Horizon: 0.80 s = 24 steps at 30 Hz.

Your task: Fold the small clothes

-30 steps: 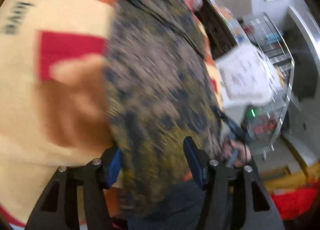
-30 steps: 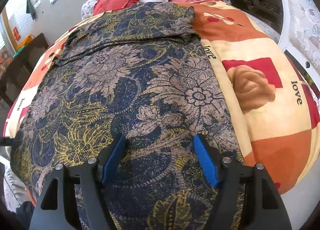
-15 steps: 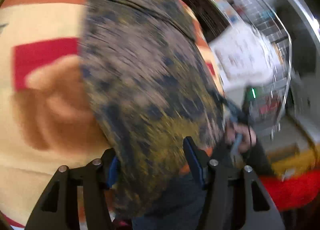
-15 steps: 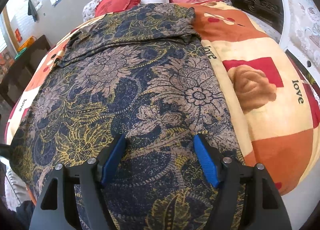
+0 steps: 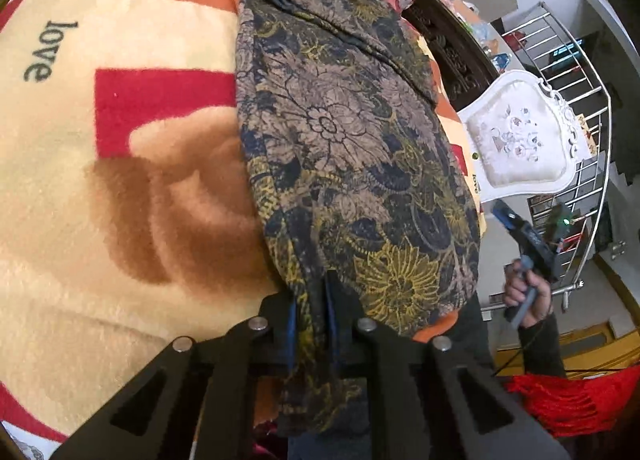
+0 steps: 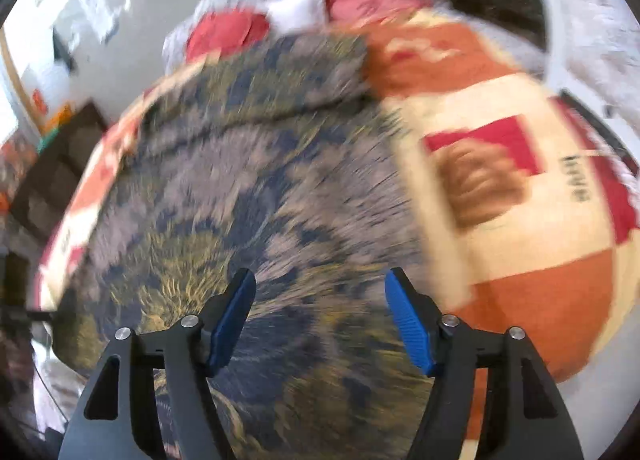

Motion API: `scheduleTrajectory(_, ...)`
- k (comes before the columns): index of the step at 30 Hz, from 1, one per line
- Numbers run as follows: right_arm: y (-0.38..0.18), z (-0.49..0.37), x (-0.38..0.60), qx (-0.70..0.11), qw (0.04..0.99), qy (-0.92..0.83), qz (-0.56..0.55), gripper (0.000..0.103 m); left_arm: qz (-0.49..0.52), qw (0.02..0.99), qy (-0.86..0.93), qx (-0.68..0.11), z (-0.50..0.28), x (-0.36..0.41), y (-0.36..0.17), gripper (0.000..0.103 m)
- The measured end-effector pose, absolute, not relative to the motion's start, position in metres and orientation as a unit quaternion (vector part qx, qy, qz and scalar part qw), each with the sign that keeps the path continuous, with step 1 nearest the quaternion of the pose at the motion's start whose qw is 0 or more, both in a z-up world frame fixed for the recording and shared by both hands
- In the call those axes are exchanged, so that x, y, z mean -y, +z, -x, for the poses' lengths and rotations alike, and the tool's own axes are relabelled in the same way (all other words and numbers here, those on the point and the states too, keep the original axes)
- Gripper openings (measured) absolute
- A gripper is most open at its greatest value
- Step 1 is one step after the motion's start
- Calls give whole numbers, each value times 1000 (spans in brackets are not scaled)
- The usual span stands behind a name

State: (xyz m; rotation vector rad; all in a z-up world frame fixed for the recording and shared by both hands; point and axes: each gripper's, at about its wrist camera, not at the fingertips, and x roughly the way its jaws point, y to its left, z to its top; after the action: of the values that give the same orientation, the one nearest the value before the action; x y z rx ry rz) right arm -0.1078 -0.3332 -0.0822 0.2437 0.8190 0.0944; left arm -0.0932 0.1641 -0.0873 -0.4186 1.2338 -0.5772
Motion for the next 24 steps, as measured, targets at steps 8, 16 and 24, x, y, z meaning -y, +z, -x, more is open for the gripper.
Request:
scheduleTrajectory(8,-91,164,384,-401,903,45,-146,69,155,772,-260,-559,98,-150,-84,17)
scheduleTrajectory(16,-135,164,367,-434,880,105,-161,50,129,781,-248,-558,105,-143,-80,18)
scheduleTrajectory(24,-136,170,381,-428,869,134,-208,9,126,801,-214,-545,112,-145,-69,3)
